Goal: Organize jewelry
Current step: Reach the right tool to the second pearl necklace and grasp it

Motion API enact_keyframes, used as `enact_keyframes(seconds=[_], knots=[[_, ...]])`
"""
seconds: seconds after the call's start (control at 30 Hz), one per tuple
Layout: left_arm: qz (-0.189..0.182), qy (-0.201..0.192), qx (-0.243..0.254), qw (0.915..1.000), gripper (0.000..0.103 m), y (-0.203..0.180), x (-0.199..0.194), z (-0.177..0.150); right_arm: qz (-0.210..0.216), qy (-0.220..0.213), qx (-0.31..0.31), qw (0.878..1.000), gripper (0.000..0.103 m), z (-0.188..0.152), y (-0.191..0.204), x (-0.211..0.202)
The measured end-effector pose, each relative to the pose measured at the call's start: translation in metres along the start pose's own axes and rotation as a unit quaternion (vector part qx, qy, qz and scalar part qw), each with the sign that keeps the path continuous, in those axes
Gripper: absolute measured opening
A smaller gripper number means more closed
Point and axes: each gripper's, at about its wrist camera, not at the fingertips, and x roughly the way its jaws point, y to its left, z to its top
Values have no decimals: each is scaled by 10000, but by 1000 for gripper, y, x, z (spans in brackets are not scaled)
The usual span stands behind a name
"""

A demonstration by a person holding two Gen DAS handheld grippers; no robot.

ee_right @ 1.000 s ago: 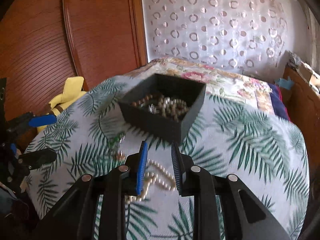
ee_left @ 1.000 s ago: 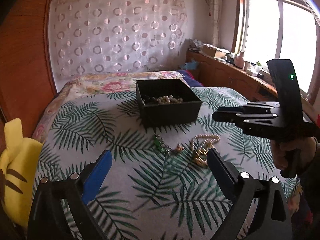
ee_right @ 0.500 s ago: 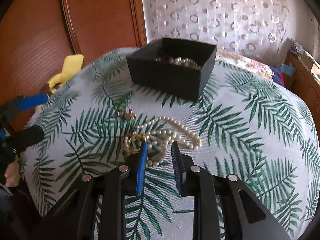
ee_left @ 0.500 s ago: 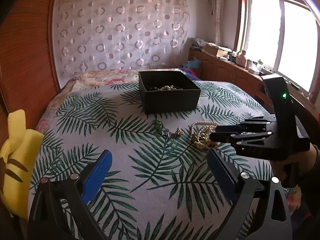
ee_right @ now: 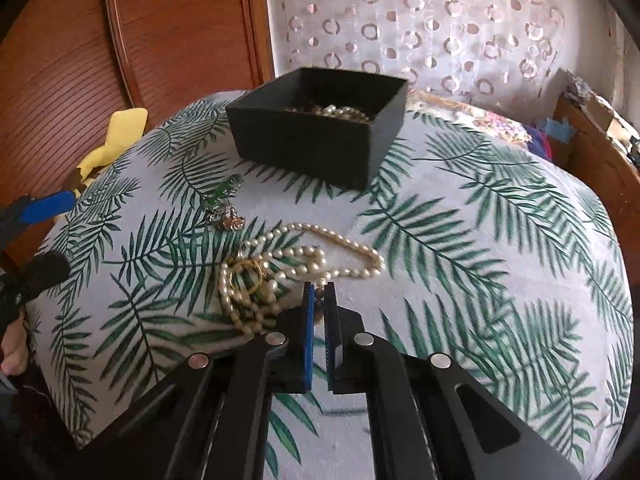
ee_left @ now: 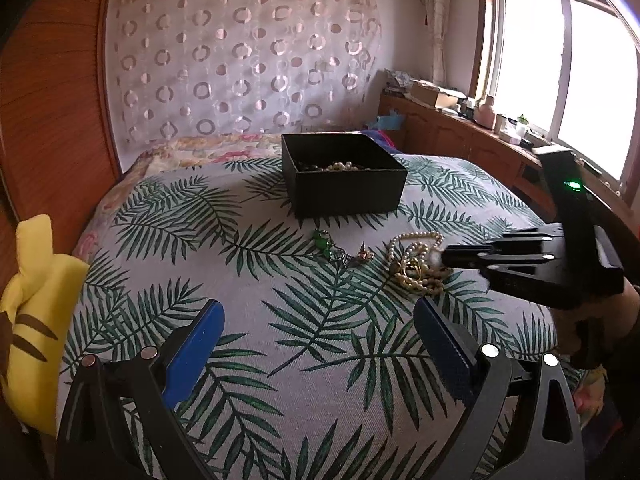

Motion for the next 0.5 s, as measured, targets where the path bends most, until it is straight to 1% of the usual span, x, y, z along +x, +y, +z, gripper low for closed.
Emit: enact_keyframes(seconds=[0.1,0.23,0.43,0.5], knots=[[-32,40,-20,10000,92,0,3,-1,-55,-148,83,9998,5,-12,-8,-16],[-67,100,-1,9999,92,-3,8,0,-67,-223,248,9994,5,-27,-19,-31],[-169,211,105,9996,92,-11,21,7,-55,-184,420,9989,5,-46,-30,-39],[-230,263,136,9993,89,-13,27,9,-30,-207,455,9987,5,-49,-29,-40]])
